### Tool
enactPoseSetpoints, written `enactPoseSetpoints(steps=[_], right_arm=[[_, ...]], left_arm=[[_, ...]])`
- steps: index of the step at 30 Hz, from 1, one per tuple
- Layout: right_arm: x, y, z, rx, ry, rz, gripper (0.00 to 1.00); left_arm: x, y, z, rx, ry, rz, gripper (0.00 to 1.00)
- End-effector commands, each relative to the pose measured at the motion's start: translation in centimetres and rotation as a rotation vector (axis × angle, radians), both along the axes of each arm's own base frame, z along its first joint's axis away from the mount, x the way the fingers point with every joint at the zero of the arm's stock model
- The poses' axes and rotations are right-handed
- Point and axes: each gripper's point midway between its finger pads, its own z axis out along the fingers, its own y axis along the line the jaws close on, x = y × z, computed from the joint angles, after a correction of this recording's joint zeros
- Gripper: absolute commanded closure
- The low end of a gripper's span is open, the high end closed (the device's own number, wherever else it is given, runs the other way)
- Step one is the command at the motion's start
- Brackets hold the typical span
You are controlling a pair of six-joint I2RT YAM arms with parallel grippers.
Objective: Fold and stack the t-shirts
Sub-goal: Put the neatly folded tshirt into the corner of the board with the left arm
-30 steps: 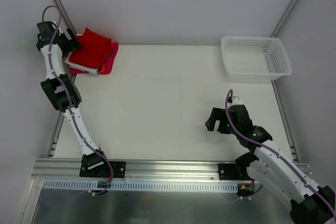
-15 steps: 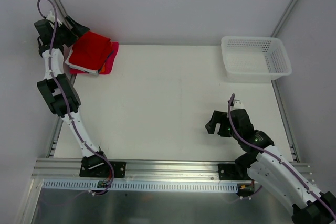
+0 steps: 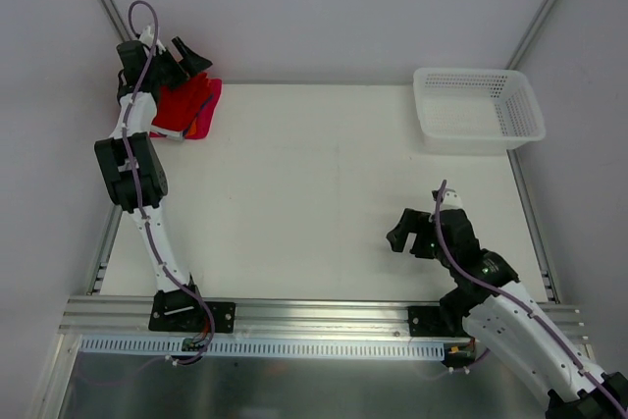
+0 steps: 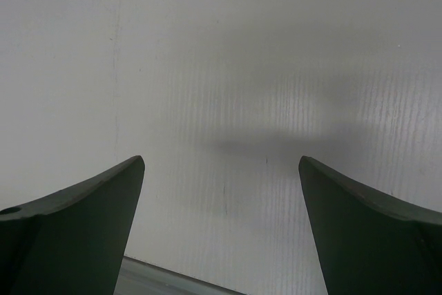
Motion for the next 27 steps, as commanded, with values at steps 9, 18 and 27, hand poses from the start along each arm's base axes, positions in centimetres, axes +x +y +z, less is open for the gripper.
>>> enactPoseSetpoints(steps=[9,18,27], right_arm=[[0.0,-0.5,0.0,-0.019,0.001,-0.018,0.01],[0.4,-0.4,-0.4,-0.043,0.021,-0.024,0.0],[1.3,-0.2,-0.4,-0.073,0.04,-0.028,0.01]], left_arm=[[3.1,5.7,1.4,0.214,-0.091,0.237,0.03],[5.0,9.3,-2.2,0.351,-0.045,0.352,0.04],[6.0,11.2,-4.6,0.37,-0.039,0.377,0.04]])
